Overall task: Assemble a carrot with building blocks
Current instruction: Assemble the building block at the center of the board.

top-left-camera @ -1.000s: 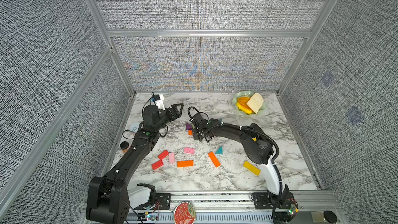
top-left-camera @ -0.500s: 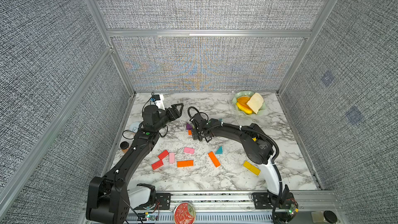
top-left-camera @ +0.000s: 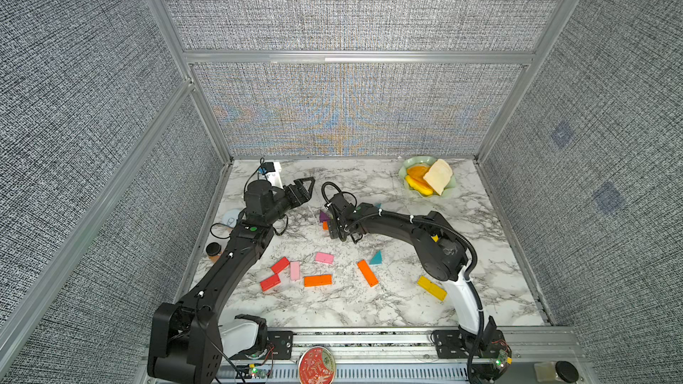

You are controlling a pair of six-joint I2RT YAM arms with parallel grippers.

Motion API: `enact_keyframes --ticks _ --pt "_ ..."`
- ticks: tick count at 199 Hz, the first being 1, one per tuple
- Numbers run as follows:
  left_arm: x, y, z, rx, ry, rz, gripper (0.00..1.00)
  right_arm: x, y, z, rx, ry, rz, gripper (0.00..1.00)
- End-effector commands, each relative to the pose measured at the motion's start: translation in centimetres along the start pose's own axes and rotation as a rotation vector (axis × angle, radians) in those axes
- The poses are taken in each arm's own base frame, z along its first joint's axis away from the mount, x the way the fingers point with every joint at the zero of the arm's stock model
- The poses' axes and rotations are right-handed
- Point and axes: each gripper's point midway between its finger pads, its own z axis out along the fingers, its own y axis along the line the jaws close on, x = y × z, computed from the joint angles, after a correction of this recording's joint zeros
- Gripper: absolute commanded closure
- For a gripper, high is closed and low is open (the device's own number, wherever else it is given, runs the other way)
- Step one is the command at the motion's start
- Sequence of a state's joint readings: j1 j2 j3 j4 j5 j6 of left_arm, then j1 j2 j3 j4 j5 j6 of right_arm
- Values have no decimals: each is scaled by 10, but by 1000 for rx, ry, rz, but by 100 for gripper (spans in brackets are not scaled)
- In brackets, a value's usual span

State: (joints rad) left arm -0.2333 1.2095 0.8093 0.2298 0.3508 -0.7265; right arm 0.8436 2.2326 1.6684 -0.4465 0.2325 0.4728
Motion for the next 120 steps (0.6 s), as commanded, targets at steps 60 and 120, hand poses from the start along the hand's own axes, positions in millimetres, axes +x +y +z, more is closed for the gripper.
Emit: enact_keyframes --ticks 60,120 --pt "-4 -6 -1 18 -9 14 15 -1 4 -25 -4 -5 -20 20" --pt "-8 -12 -5 35 -20 20 15 44 19 -100 -113 21 -154 29"
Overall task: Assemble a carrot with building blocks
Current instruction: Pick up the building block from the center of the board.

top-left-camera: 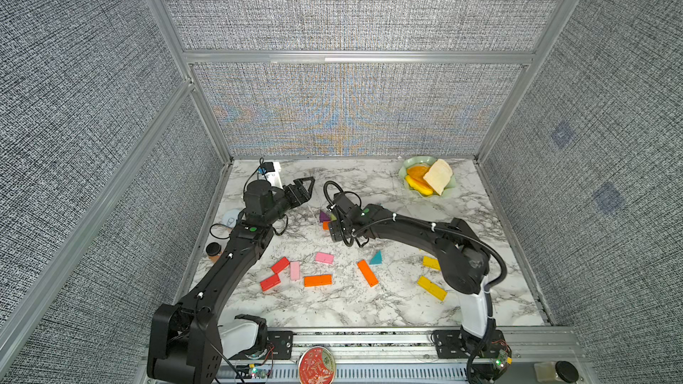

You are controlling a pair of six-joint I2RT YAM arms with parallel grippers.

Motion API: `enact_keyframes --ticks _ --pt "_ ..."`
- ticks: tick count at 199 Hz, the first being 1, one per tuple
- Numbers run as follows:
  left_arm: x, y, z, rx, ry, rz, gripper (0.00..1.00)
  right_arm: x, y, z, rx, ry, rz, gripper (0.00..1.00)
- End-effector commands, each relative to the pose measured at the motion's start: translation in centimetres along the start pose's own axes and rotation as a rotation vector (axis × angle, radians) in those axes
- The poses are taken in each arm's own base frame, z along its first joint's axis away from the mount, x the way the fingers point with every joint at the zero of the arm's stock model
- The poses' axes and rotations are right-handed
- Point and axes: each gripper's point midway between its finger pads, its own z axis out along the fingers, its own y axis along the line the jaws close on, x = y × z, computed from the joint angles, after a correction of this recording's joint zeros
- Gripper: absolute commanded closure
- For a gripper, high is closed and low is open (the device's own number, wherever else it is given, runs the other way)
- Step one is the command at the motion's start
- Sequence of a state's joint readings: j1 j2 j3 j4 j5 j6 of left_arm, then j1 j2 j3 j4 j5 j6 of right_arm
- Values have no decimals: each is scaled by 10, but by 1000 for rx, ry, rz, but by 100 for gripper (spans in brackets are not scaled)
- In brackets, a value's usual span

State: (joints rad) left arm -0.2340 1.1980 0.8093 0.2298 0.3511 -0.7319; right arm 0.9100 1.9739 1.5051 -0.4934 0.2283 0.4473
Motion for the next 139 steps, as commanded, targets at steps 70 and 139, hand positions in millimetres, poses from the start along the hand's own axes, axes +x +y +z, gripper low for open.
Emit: enact_keyframes --ticks 70,139 --pt "-20 -9 -14 -17 -72 75 14 92 111 -30 -274 107 -494 42" --pt "-27 -7 -16 -37 -80 104 12 115 139 -15 -453 204 -687 35"
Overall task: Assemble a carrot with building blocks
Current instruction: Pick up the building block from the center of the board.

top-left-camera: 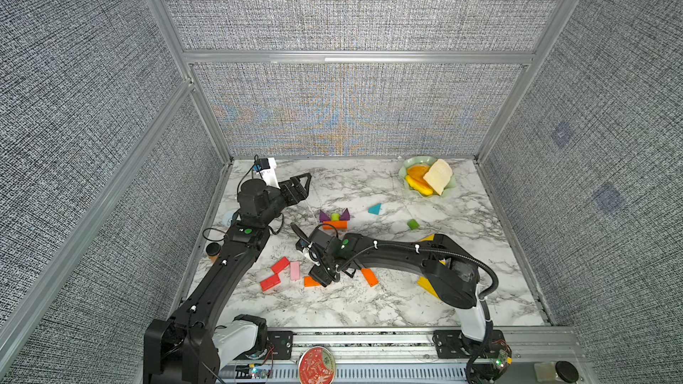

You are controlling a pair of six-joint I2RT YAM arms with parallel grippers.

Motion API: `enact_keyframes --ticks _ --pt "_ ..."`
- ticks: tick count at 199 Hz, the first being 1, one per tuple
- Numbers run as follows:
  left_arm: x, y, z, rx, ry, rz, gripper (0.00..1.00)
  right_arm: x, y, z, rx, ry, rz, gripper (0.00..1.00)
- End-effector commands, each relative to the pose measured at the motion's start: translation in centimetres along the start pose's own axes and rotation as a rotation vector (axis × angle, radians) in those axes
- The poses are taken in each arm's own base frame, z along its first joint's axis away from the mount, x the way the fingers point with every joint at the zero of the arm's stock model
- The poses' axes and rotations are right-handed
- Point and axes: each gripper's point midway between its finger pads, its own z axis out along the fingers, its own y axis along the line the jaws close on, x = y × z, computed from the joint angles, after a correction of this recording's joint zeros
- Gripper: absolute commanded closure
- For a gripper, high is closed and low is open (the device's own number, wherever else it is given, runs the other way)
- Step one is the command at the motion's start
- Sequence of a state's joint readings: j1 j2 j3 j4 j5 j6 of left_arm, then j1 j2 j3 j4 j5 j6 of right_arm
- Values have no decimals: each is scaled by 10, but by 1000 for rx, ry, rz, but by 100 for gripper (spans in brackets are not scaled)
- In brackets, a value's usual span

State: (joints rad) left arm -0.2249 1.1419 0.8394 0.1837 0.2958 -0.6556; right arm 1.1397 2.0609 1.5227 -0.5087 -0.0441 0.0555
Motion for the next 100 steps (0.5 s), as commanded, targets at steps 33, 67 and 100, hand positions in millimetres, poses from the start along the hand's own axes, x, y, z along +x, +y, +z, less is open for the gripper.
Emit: enact_keyframes --ticks 33,67,100 --pt "-6 10 1 -27 -12 9 12 18 26 5 -148 37 -103 35" --pt "-5 14 2 -32 -8 0 12 27 24 15 -136 55 -95 38" --pt "-2 18 5 -37 5 -8 12 26 19 10 -84 28 -100 49"
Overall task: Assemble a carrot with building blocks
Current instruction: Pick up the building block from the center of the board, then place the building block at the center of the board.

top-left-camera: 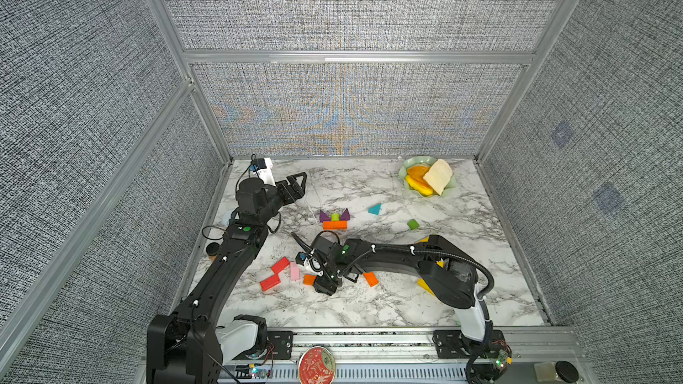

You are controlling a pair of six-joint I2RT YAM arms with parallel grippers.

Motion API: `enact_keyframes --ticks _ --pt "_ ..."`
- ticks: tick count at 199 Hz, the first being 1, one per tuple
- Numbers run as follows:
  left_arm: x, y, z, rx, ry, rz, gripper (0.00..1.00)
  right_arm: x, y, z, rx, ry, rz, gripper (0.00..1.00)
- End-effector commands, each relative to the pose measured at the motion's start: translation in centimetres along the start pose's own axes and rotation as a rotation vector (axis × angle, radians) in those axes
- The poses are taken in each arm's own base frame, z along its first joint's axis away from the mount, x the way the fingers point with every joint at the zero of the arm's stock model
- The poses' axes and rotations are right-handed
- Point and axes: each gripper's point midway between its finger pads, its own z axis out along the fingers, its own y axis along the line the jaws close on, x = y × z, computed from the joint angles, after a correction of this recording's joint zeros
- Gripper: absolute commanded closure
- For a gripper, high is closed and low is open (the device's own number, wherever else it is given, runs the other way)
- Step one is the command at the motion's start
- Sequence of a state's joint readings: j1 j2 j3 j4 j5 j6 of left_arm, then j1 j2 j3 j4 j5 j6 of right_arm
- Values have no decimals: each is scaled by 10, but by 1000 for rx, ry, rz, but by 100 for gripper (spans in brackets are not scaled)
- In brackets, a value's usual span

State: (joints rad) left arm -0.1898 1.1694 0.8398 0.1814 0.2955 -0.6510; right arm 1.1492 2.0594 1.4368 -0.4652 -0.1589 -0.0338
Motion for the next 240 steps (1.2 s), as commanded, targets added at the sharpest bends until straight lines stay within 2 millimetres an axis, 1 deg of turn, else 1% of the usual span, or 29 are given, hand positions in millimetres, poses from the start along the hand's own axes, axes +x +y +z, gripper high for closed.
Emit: enact_keyframes --ticks 1,18,37,52,77,103,121,134,146,164,171,185,202,217,240 --pt "0 0 2 6 5 2 12 0 -3 -4 38 -12 -7 50" --pt "2 1 3 8 10 -1 12 4 -7 -3 78 2 -21 56" --pt "1 1 3 6 7 -1 12 10 -6 -1 104 20 -36 65" --pt "0 1 2 1 2 2 12 12 -6 -1 116 22 -44 67" --pt "-2 2 1 -1 -4 4 12 6 -6 -8 127 -9 -46 71" --pt "-3 2 0 -2 -9 5 12 -2 -2 -22 101 -51 -41 71" --pt "-5 2 -1 -6 -15 8 12 -6 -6 -35 101 -83 -26 72" --pt "-4 3 -1 -11 -17 7 12 -4 -16 -45 118 -98 -6 72" --pt "-3 6 0 -19 -15 6 12 0 -30 -53 142 -101 20 72" --pt "1 10 3 -29 -2 -1 12 7 -57 -66 190 -104 66 73" --pt "1 10 3 -26 0 -7 12 11 -71 -71 221 -108 87 74" --pt "4 9 5 -14 10 -15 12 16 -94 -76 250 -107 129 74" --pt "5 10 7 -16 15 -22 13 19 -113 -73 253 -89 168 74" --pt "5 10 7 -13 15 -24 13 18 -119 -63 254 -58 152 75" --pt "6 9 7 -10 19 -27 13 11 -127 -52 252 -48 132 75"
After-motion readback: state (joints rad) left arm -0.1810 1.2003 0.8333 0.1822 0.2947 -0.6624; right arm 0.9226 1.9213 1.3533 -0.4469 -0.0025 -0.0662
